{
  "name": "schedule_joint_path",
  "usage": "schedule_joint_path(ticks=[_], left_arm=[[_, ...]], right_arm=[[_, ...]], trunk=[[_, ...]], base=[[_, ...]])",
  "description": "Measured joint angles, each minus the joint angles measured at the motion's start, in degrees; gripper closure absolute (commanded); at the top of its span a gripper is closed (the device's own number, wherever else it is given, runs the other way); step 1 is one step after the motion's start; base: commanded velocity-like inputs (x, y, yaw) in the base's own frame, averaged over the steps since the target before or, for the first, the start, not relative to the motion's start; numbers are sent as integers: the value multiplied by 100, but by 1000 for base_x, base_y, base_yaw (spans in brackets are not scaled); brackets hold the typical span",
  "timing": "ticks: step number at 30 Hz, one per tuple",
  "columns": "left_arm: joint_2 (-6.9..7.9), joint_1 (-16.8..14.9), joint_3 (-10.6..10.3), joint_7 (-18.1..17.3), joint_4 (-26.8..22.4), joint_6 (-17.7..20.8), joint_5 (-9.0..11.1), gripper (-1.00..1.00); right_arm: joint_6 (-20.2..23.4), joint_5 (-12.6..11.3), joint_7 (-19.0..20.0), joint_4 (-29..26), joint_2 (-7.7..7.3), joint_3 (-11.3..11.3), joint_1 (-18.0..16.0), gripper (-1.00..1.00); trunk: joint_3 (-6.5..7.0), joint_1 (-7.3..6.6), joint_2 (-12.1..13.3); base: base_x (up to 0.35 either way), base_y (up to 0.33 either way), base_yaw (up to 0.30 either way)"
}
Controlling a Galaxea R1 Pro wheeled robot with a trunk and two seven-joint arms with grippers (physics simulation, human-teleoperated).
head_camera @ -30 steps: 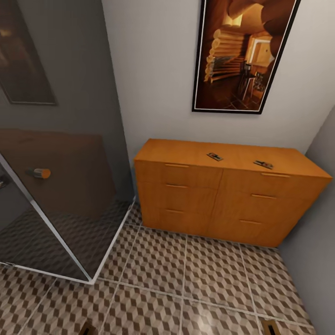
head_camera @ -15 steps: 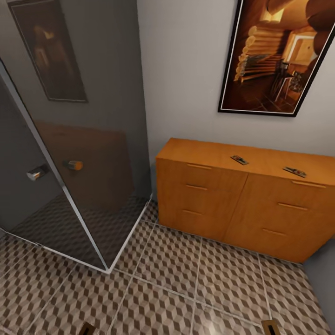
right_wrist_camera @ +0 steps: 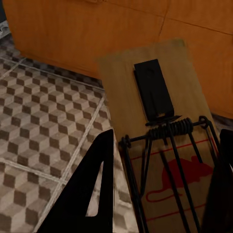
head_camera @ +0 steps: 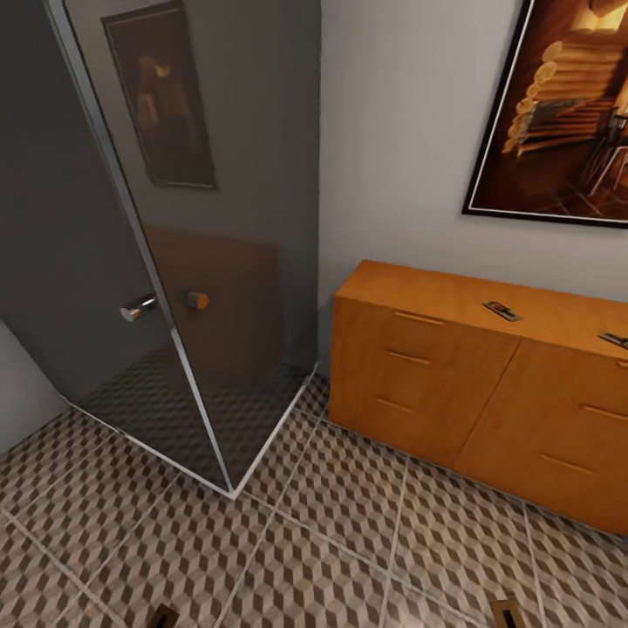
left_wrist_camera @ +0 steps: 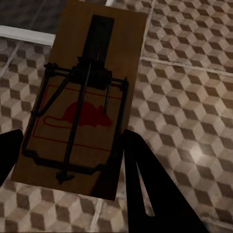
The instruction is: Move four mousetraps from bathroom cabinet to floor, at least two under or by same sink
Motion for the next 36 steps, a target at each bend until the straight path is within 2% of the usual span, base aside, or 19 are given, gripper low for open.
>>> schedule_joint_path(ticks=[36], left_arm=[[-4,2,0,0,0,-1,0,100]], right_arm=[[0,0,0,0,1,-5,0,100]], trunk=[[0,0,0]], base=[[0,0,287]])
